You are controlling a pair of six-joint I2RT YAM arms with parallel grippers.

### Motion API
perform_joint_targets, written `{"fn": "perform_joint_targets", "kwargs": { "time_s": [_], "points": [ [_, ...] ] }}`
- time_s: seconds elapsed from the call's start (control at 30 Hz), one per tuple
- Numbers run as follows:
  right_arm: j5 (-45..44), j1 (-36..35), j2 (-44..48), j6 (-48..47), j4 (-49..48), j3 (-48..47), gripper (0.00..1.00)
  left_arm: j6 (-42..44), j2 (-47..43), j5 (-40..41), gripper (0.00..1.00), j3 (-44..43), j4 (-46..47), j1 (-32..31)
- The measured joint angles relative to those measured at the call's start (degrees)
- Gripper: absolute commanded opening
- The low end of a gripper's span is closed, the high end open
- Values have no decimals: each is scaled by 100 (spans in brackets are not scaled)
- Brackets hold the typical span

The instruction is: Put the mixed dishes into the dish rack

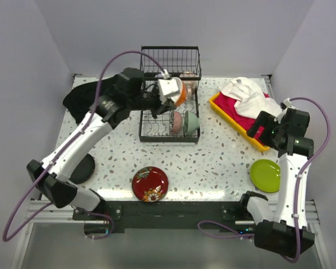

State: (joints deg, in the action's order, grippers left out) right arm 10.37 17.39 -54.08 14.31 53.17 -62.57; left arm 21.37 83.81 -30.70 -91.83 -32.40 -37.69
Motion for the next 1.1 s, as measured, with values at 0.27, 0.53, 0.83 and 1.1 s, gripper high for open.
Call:
{"fn": "perform_joint_targets", "kwargs": {
  "time_s": [0.27, 0.53, 0.83, 1.1],
  "points": [
    [-11, 0, -560, -28, 17, -223, 92, -1425, -608, -1207, 0, 1971, 761, 1840],
    [-81, 4, -1220, -208, 22, -852, 92, -3947, -120, -2186, 0, 3816, 3477, 2616],
    [-269, 4, -1543, -424, 26, -1123, 93, -6485, 986, -2350, 0, 3884, 6710, 2557],
    [-446, 4, -1690, -568, 28, -1202, 93, -7746, 1661, -2288, 0, 4197, 7799, 2557]
  ]
}}
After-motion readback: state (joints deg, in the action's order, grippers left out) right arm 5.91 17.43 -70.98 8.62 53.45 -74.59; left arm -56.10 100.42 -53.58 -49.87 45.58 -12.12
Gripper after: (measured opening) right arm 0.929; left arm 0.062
